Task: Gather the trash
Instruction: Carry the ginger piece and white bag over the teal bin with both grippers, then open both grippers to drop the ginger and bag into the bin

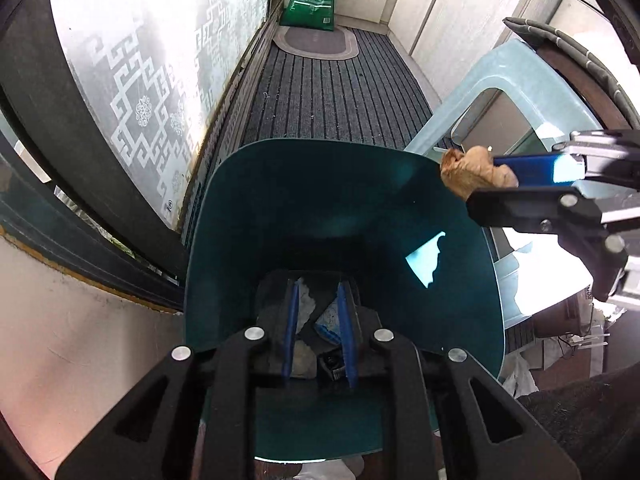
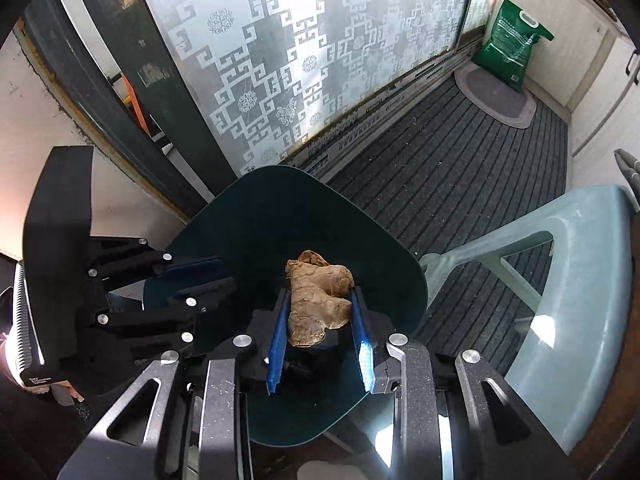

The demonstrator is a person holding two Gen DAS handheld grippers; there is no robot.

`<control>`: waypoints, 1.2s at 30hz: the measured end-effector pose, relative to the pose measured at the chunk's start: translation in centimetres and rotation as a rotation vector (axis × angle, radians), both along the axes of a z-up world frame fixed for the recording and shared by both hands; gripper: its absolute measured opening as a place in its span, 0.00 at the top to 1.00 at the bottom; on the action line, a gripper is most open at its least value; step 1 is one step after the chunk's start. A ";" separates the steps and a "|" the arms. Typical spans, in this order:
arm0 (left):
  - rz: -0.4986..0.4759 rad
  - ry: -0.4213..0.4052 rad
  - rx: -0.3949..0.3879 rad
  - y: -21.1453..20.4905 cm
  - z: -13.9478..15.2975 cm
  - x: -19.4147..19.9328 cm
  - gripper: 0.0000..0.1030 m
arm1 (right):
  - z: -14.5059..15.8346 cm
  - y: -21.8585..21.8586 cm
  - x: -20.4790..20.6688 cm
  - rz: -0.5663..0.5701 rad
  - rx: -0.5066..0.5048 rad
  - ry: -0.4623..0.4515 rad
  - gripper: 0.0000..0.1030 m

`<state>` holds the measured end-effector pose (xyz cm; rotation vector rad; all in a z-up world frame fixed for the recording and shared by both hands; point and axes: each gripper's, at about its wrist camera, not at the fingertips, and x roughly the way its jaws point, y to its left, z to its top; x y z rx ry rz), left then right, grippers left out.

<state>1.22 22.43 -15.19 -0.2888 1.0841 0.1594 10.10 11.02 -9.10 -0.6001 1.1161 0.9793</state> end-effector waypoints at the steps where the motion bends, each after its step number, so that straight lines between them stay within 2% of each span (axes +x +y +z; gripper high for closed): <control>1: 0.001 -0.010 0.002 0.0 0.2 -0.1 0.80 | -0.4 0.2 -0.1 0.003 -0.009 0.003 0.71; 8: 0.000 -0.127 0.056 -0.2 3.0 -0.8 0.80 | -2.6 0.2 -0.4 0.012 -0.057 0.025 0.71; 12: -0.010 -0.219 0.070 -0.4 4.9 -1.4 0.80 | -4.2 0.2 -0.3 0.007 -0.086 0.049 0.71; 18: -0.026 -0.310 0.095 -1.2 7.2 -1.9 0.80 | -6.1 0.0 -0.5 0.014 -0.127 0.075 0.71; 27: -0.018 -0.417 0.107 -1.9 10.0 -2.7 0.80 | -8.0 -0.1 -1.2 0.032 -0.170 0.105 0.71; 32: -0.019 -0.443 0.101 -2.3 10.8 -2.6 0.80 | -8.9 -0.5 -1.4 0.033 -0.189 0.128 0.70; 36: -0.013 -0.460 0.097 -2.4 11.5 -2.8 0.80 | -9.2 -0.9 -1.3 0.027 -0.185 0.149 0.64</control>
